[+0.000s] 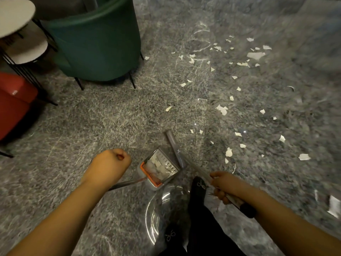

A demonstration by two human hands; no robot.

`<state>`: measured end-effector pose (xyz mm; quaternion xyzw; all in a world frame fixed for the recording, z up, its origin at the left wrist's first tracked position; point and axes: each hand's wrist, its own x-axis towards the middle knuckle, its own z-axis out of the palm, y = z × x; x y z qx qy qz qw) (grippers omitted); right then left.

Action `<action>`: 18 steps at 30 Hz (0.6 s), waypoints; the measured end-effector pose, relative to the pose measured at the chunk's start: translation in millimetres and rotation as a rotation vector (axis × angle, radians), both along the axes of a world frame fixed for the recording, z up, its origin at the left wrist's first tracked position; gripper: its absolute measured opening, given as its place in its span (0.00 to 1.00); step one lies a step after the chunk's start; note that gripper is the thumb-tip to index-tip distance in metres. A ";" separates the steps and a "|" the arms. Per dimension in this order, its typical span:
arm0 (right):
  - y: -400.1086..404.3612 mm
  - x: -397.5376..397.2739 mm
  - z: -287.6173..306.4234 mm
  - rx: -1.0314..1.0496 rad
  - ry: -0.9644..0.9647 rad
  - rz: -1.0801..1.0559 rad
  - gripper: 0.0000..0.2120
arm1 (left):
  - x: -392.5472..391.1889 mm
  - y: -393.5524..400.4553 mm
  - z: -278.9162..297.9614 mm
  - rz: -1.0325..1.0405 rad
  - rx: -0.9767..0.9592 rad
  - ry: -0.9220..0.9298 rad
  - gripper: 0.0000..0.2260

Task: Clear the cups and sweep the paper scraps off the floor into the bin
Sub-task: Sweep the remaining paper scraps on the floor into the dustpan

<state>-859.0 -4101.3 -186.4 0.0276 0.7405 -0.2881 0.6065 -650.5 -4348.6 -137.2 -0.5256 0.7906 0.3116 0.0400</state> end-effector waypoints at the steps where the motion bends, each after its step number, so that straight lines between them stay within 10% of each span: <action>1: -1.2 -13.2 -0.4 -0.010 0.009 -0.028 0.15 | -14.2 -4.0 0.1 -0.012 -0.007 0.002 0.12; 18: -26.3 -260.7 -42.5 0.113 0.147 -0.139 0.09 | -293.0 -73.8 -3.0 -0.277 0.009 -0.170 0.09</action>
